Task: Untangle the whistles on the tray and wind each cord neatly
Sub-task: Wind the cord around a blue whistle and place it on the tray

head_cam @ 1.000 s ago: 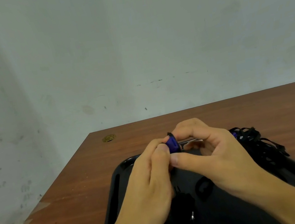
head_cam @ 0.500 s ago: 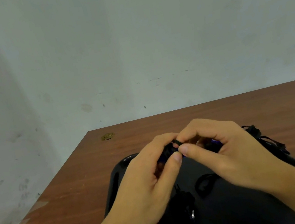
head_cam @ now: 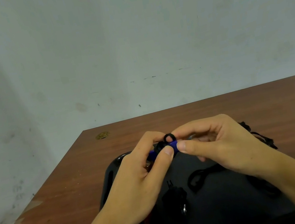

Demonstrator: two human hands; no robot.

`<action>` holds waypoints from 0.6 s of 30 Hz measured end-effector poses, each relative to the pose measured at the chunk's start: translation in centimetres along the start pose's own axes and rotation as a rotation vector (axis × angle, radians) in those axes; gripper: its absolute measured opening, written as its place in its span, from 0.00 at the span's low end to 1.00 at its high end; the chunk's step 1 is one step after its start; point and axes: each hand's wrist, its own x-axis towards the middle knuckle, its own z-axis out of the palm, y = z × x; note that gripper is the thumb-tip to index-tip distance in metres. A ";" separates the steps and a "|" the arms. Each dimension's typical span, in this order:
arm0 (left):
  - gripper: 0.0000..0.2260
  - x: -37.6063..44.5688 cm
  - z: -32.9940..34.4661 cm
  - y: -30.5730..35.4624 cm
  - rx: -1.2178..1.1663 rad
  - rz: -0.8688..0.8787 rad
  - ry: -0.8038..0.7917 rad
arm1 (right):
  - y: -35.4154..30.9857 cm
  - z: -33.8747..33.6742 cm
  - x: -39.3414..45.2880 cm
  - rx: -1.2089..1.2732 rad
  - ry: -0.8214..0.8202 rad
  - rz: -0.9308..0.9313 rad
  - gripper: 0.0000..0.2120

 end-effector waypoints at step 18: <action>0.05 0.2 0.0 -0.4 -0.016 -0.024 0.090 | 1.3 1.5 0.1 -0.577 0.277 -0.322 0.09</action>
